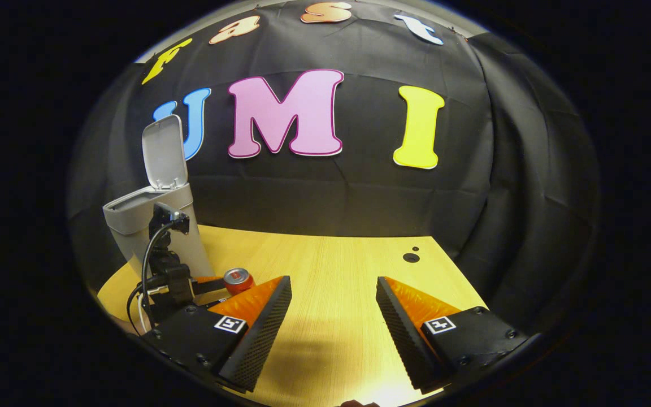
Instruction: Press the lid of the desktop garbage bin to open it, pick up the crumpled paper on the desktop and throw it into the bin, then pick up the pop can on the desktop and drop it into the bin, and finally close the garbage bin lid.
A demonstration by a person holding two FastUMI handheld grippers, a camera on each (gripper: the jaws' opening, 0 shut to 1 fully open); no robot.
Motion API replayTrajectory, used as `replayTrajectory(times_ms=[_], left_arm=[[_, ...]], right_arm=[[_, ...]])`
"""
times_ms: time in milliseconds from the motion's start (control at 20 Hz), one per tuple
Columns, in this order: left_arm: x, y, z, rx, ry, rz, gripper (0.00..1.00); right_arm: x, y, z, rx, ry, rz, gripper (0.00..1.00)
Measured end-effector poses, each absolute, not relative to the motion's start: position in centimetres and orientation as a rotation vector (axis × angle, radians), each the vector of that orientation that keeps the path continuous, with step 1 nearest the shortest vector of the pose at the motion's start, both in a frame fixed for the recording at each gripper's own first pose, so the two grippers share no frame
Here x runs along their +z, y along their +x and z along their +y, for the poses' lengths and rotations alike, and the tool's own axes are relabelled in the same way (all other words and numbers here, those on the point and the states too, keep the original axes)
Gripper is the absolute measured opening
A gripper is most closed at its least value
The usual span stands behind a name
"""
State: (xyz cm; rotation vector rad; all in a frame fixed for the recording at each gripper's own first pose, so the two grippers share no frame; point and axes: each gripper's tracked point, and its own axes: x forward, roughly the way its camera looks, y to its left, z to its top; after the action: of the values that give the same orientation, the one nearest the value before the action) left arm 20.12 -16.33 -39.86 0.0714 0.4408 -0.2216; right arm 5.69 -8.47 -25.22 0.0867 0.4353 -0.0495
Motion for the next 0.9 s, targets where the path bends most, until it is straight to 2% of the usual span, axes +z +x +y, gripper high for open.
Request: replayTrajectory(times_ms=[650,900], left_arm=[[-41.0,20.9,-16.8,-0.238,0.036,0.459,0.95],[-41.2,20.7,-16.9,-0.234,0.031,0.479,0.87]], right_arm=[[-26.3,6.5,-8.4,-0.05,0.081,0.465,0.98],[-26.3,6.5,-8.2,-0.047,0.088,0.466,0.98]])
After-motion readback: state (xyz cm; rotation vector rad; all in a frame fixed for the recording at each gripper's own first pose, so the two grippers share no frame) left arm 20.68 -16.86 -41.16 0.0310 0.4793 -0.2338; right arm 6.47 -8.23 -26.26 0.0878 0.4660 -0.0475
